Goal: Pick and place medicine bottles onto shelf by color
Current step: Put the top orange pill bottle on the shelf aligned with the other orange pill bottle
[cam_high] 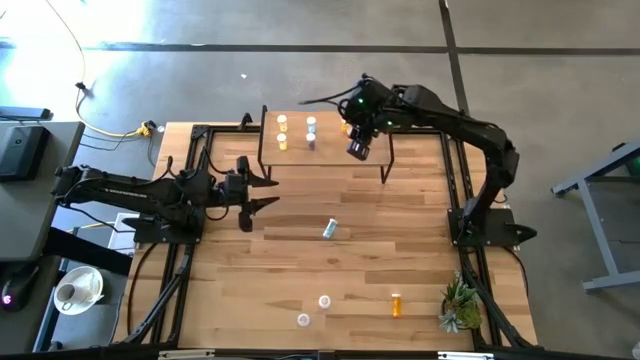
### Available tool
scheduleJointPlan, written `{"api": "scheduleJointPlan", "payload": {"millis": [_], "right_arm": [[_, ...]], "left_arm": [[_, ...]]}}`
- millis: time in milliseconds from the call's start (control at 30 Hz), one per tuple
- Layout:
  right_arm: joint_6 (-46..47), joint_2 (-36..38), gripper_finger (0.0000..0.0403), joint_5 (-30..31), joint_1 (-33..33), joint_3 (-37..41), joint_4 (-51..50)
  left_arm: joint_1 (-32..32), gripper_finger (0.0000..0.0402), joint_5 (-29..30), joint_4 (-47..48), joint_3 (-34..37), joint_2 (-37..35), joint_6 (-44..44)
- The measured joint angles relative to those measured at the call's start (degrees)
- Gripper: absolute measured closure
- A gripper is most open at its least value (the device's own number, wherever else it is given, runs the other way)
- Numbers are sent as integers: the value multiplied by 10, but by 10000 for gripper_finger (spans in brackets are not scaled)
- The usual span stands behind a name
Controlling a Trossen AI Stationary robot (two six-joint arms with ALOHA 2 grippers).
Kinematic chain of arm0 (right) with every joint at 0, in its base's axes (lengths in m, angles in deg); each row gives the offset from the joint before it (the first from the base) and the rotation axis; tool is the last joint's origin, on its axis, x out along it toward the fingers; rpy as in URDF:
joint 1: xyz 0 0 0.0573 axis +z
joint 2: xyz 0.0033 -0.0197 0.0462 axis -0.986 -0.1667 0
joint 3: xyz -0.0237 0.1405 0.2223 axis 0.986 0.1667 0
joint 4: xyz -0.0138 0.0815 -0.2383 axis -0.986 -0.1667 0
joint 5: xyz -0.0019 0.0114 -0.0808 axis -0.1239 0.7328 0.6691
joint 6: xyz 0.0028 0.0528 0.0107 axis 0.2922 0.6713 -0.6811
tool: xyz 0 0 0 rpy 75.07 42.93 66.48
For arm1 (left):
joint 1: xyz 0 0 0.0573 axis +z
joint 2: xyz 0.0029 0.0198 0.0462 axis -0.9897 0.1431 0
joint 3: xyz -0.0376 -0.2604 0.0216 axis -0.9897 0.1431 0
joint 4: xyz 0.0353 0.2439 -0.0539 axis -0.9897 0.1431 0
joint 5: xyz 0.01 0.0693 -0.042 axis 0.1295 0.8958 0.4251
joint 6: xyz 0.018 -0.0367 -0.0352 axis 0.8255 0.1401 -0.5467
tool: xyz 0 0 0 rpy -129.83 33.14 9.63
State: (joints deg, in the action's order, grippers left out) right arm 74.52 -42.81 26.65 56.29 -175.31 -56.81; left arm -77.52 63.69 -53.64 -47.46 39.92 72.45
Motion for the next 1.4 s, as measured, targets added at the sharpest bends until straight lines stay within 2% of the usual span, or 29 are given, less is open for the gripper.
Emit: {"api": "scheduleJointPlan", "payload": {"millis": [100, 167, 333, 467, 667, 967, 1400], "right_arm": [[4, 2, 297, 0, 4, 5, -43], [5, 18, 297, 0, 10, 51, -32], [12, 101, 297, -1, 23, 225, 91], [32, 152, 297, -1, 25, 292, 188], [25, 141, 297, 1, 13, 264, 246], [4, 51, 297, 2, -7, 169, 207], [15, -7, 297, -3, -23, 158, 189]], "left_arm": [[0, 227, 2, 4, 0, 0, 0], [0, 227, 2, 4, 0, 0, 0], [0, 227, 3, 2, 0, 0, 0], [0, 227, 7, 1, 0, 0, -5], [0, 227, 9, 0, 0, 0, -18], [0, 227, 9, 1, 0, 0, -20], [0, 227, 9, 1, 0, 0, -4]]}}
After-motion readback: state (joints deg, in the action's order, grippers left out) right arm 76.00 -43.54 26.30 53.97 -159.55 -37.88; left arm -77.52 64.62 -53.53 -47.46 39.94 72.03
